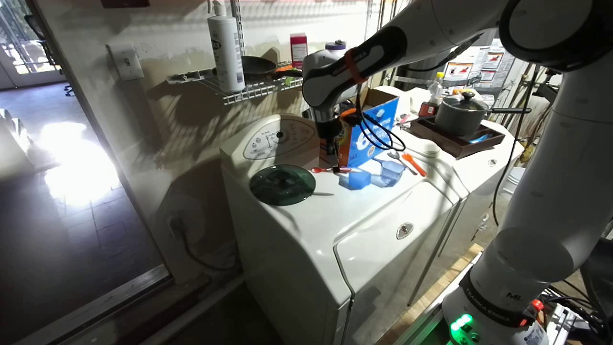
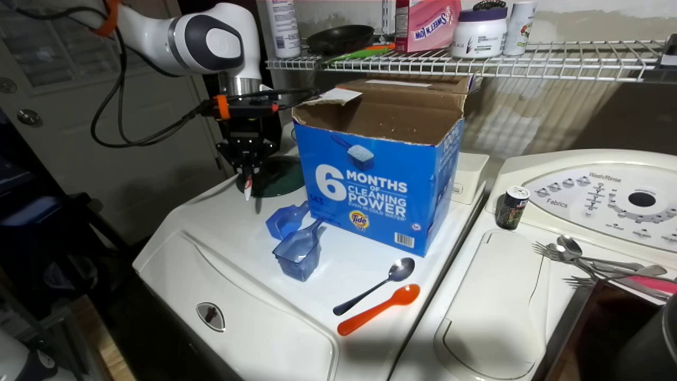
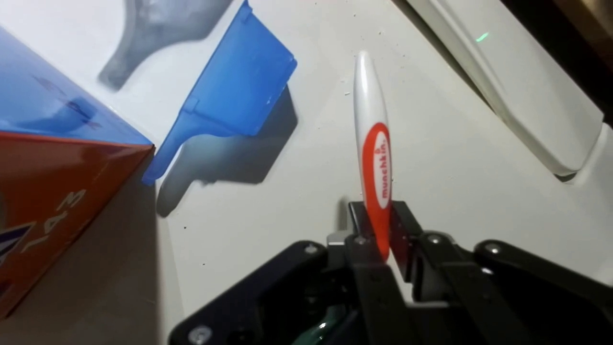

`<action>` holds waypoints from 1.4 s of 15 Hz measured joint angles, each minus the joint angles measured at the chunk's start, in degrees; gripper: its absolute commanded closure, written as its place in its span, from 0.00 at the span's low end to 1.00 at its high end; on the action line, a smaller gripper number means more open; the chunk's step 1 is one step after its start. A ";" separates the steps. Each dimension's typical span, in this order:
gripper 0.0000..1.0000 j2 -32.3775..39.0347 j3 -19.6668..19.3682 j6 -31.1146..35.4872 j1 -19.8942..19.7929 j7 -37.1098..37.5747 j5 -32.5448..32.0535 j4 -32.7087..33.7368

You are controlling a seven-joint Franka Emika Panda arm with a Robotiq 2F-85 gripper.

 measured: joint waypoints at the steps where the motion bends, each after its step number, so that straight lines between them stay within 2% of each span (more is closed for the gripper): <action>1: 0.96 0.05 0.00 -0.06 0.00 -0.26 -0.01 0.00; 13: 0.96 2.19 0.01 -0.55 -0.14 -0.39 -0.05 2.20; 14: 0.84 2.47 0.03 -0.55 -0.14 -0.17 -0.05 2.55; 21: 0.84 3.13 0.05 -0.54 -0.14 0.01 -0.05 3.44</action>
